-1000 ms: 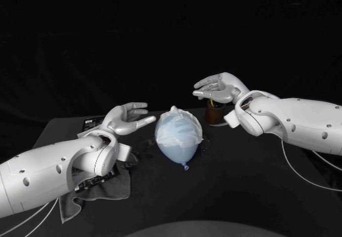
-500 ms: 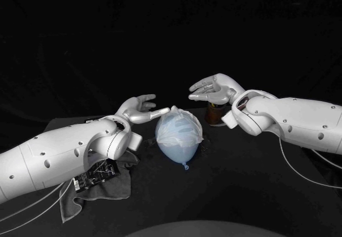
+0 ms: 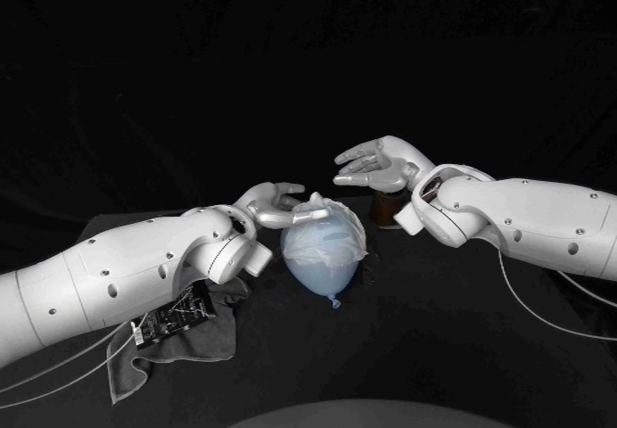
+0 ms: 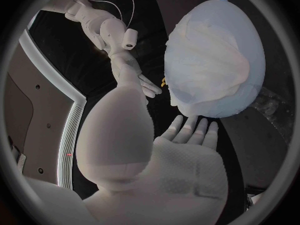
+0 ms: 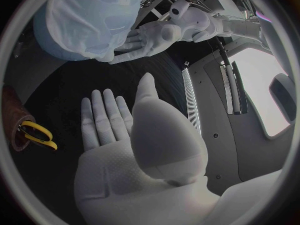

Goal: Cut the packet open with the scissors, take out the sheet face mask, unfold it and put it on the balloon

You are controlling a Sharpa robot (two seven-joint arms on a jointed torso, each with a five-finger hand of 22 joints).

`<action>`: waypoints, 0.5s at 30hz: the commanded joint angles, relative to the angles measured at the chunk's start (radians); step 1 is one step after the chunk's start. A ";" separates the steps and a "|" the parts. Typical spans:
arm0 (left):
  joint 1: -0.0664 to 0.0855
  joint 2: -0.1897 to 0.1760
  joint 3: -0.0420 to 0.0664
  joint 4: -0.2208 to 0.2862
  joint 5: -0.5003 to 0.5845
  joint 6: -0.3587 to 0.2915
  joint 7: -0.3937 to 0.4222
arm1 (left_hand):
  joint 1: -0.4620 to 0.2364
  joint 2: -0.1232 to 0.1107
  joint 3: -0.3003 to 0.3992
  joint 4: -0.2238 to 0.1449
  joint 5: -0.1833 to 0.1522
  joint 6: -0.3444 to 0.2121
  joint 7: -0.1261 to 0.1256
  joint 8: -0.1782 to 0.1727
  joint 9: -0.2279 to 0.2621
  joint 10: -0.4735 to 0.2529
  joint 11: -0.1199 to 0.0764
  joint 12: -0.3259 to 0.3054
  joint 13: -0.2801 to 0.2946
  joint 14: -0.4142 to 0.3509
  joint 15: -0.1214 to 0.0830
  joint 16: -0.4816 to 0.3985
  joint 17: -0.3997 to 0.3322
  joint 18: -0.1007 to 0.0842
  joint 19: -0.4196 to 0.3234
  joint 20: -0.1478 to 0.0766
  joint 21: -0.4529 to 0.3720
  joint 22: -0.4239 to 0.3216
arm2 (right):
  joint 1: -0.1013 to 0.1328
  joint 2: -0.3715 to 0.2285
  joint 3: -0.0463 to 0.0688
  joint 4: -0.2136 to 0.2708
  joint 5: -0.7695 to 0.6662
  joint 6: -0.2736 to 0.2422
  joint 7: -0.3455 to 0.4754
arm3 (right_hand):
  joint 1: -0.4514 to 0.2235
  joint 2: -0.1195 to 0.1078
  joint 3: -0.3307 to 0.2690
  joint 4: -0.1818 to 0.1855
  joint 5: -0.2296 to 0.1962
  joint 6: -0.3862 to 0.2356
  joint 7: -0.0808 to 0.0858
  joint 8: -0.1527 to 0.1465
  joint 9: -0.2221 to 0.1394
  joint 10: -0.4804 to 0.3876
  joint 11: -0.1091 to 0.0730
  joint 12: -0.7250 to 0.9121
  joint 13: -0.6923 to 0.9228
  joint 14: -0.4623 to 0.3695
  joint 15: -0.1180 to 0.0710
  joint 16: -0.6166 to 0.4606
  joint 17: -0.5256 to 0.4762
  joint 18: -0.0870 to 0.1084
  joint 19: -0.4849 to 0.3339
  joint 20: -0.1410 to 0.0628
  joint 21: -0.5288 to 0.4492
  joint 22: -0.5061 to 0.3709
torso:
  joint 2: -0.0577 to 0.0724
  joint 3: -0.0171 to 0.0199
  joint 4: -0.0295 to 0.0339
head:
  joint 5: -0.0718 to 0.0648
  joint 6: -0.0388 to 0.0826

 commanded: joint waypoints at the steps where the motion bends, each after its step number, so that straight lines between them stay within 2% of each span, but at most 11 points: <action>1: 0.002 0.010 0.001 -0.005 -0.046 0.042 -0.035 | -0.011 -0.001 -0.006 -0.001 -0.005 0.000 0.163 0.003 0.002 0.006 -0.003 0.006 0.002 -0.011 -0.003 -0.008 0.001 -0.010 -0.009 0.001 -0.006 -0.001 | 0.000 0.001 0.000 0.002 -0.016 0.000 -0.006 | 0.002 0.000 -0.007 -0.001 -0.004 -0.006 0.100 -0.007 -0.001 -0.005 0.001 -0.007 0.000 -0.011 -0.003 -0.007 -0.002 -0.010 -0.011 0.000 -0.007 -0.003 | 0.000 -0.0002 -0.0006 | 0.001 0.001; 7: 0.003 0.022 0.001 -0.016 -0.068 0.050 -0.044 | 0.010 0.000 -0.004 0.000 -0.003 0.005 0.164 0.005 0.003 0.007 -0.009 0.010 0.002 -0.017 -0.007 -0.010 0.001 -0.009 -0.010 0.001 -0.006 -0.001 | -0.001 0.002 0.000 0.001 -0.021 -0.001 -0.010 | 0.002 -0.001 -0.007 -0.001 -0.004 -0.006 0.100 -0.008 -0.001 -0.007 0.002 -0.008 0.000 -0.010 -0.002 -0.009 -0.003 -0.012 -0.027 0.000 -0.011 -0.009 | 0.001 0.0008 -0.0006 | 0.001 0.000; 10: 0.003 0.026 0.001 -0.021 -0.091 0.062 -0.058 | 0.033 0.000 0.001 -0.001 -0.001 0.006 0.164 0.005 0.003 0.006 -0.010 0.010 0.003 -0.021 -0.007 -0.013 0.001 -0.008 -0.012 0.000 -0.006 -0.001 | -0.001 0.003 0.000 0.000 -0.022 0.000 -0.012 | 0.007 0.006 -0.005 -0.001 -0.004 0.017 0.097 -0.003 0.003 0.003 -0.001 -0.005 0.002 0.035 -0.011 0.010 0.005 -0.008 -0.018 0.000 -0.011 -0.008 | 0.000 0.0009 -0.0004 | -0.001 0.000; 12: 0.004 0.030 0.001 -0.026 -0.115 0.069 -0.070 | 0.042 0.001 0.025 -0.003 0.000 0.006 0.164 0.005 0.003 0.003 -0.010 0.009 0.002 -0.023 -0.007 -0.015 0.001 -0.007 -0.013 0.000 -0.006 -0.001 | -0.001 0.003 0.000 -0.001 -0.022 -0.001 -0.013 | 0.014 0.019 -0.003 -0.004 -0.004 0.066 0.089 0.012 0.013 0.036 -0.013 0.008 0.005 0.098 -0.028 0.047 0.017 0.011 0.092 -0.001 0.021 0.023 | 0.000 0.0008 -0.0002 | -0.004 0.000; 14: 0.004 0.032 0.001 -0.029 -0.131 0.072 -0.077 | 0.065 0.001 0.030 -0.002 0.001 0.007 0.164 0.005 0.004 0.000 -0.010 0.009 0.002 -0.026 -0.007 -0.016 0.000 -0.007 -0.015 0.000 -0.006 -0.001 | -0.001 0.004 0.000 -0.002 -0.023 0.000 -0.015 | 0.021 0.026 -0.003 -0.008 -0.003 0.080 0.082 0.017 0.015 0.056 -0.022 0.015 0.005 0.128 -0.039 0.064 0.023 0.024 0.131 -0.001 0.043 0.029 | 0.000 0.0007 -0.0002 | -0.004 0.000; 15: 0.004 0.034 0.001 -0.033 -0.147 0.073 -0.084 | 0.067 0.001 0.035 -0.002 0.001 0.009 0.165 0.007 0.004 0.002 -0.010 0.010 0.002 -0.026 -0.007 -0.015 0.001 -0.007 -0.015 0.000 -0.006 -0.001 | -0.001 0.005 0.000 -0.002 -0.028 0.000 -0.018 | 0.029 0.037 -0.002 -0.014 -0.004 0.096 0.071 0.022 0.016 0.088 -0.036 0.028 0.007 0.185 -0.056 0.097 0.037 0.031 0.181 -0.009 0.068 0.036 | 0.000 0.0004 -0.0006 | -0.004 0.000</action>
